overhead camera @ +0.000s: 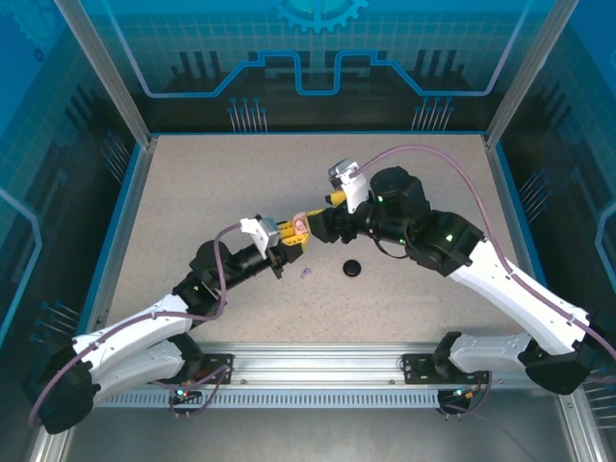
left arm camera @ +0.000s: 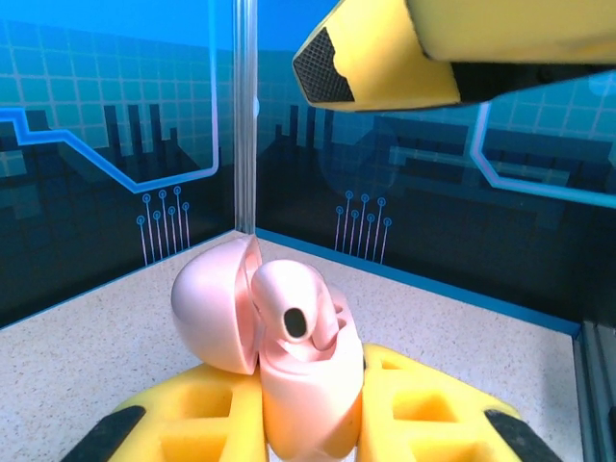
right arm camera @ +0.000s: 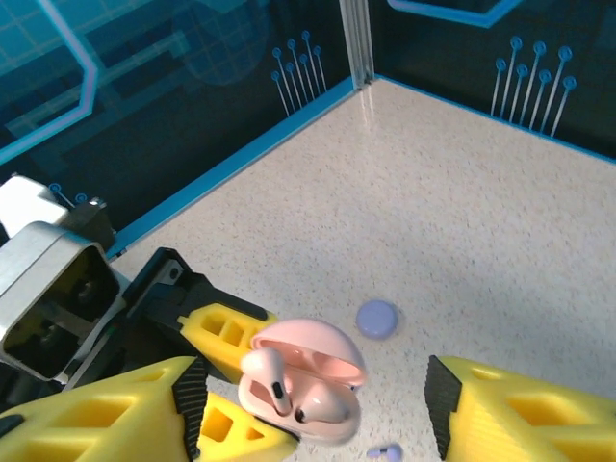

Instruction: Insert the wireless bluetooth earbuds into the charging case

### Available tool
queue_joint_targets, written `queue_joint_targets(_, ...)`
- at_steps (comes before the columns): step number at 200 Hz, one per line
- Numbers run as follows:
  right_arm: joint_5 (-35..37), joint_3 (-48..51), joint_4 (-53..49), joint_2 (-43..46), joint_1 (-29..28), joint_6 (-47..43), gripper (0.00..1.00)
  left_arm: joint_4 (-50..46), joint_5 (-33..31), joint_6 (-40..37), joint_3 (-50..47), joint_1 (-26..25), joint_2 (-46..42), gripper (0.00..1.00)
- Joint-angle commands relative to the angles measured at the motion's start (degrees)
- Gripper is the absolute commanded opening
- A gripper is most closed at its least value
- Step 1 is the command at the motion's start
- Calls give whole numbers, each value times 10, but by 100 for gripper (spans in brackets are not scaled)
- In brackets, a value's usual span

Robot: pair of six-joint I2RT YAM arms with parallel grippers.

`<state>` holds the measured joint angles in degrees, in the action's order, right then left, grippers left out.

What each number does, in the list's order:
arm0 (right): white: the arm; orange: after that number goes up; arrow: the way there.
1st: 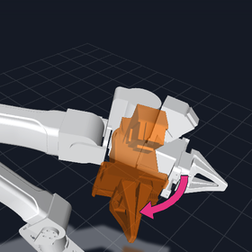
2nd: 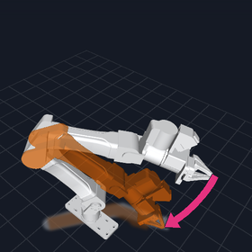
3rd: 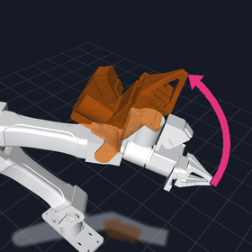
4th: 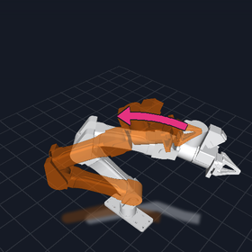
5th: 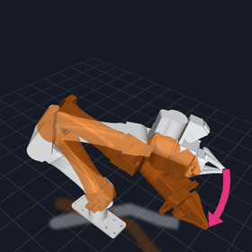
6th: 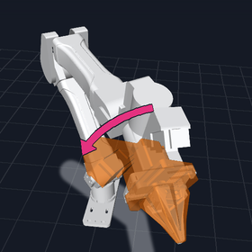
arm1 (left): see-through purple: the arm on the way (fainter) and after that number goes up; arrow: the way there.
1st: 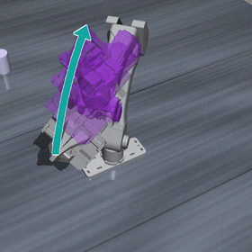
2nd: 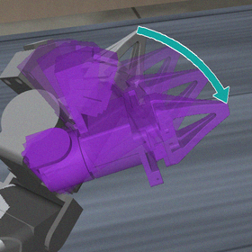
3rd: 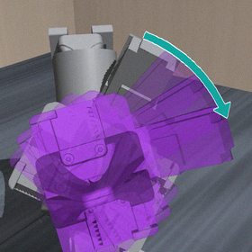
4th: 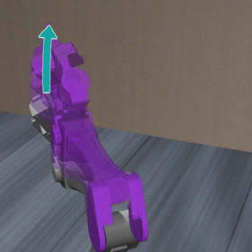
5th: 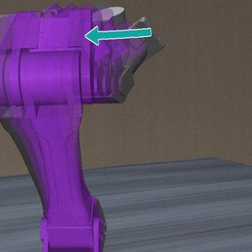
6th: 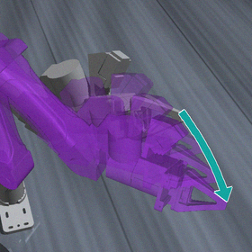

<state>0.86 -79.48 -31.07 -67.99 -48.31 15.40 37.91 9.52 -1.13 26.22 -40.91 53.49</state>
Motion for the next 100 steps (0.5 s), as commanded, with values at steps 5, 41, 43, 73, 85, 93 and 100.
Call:
queue_joint_targets(5,-70,-17,-75,-2,44,18,67,-19,27,-52,16,-3,-11,6)
queue_joint_targets(41,-102,3,-88,14,84,45,69,-25,25,-87,16,-4,-8,6)
queue_joint_targets(43,-102,3,-89,14,86,45,70,-25,25,-88,17,-3,-8,6)
queue_joint_targets(73,-142,28,-72,25,111,51,71,-25,32,-90,20,-5,-8,6)
queue_joint_targets(85,-166,43,-49,31,117,53,74,-22,34,-82,21,-4,-8,6)
queue_joint_targets(93,-181,53,-33,34,121,56,75,-19,36,-75,21,-4,-7,6)
queue_joint_targets(100,-192,60,-22,37,123,59,77,-15,36,-67,20,-5,-7,6)
